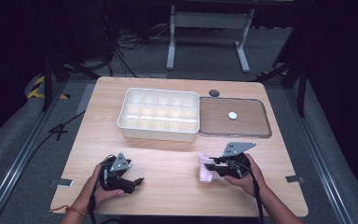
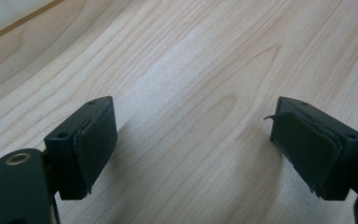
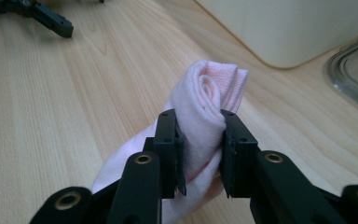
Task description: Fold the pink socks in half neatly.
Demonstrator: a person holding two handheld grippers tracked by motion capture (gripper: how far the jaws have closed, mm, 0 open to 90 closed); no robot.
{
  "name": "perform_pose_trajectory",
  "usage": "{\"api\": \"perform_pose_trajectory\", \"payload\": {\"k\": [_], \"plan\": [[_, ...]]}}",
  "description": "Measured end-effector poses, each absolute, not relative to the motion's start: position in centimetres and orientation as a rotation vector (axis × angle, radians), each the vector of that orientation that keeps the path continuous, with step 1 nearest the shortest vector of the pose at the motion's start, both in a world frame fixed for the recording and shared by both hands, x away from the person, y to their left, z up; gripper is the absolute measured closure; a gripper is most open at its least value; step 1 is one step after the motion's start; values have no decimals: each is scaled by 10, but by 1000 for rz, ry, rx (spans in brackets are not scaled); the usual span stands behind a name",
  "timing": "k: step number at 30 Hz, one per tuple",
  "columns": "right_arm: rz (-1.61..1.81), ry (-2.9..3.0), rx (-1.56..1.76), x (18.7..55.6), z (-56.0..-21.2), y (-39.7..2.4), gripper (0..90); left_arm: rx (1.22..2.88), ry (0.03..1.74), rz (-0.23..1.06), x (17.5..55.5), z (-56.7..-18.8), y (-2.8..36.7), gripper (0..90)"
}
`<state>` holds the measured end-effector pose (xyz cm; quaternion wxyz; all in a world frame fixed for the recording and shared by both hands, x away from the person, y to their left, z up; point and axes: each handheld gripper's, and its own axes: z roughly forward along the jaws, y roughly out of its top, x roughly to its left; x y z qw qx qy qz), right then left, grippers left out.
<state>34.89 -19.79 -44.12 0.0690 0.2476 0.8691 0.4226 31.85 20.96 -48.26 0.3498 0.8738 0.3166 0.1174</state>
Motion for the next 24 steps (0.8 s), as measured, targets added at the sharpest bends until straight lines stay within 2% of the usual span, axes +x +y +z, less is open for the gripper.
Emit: {"api": "perform_pose_trajectory", "payload": {"k": [24], "plan": [[1289,2434,748,358,-422,-217,714,2258,834,321,321,-483,208,143]]}}
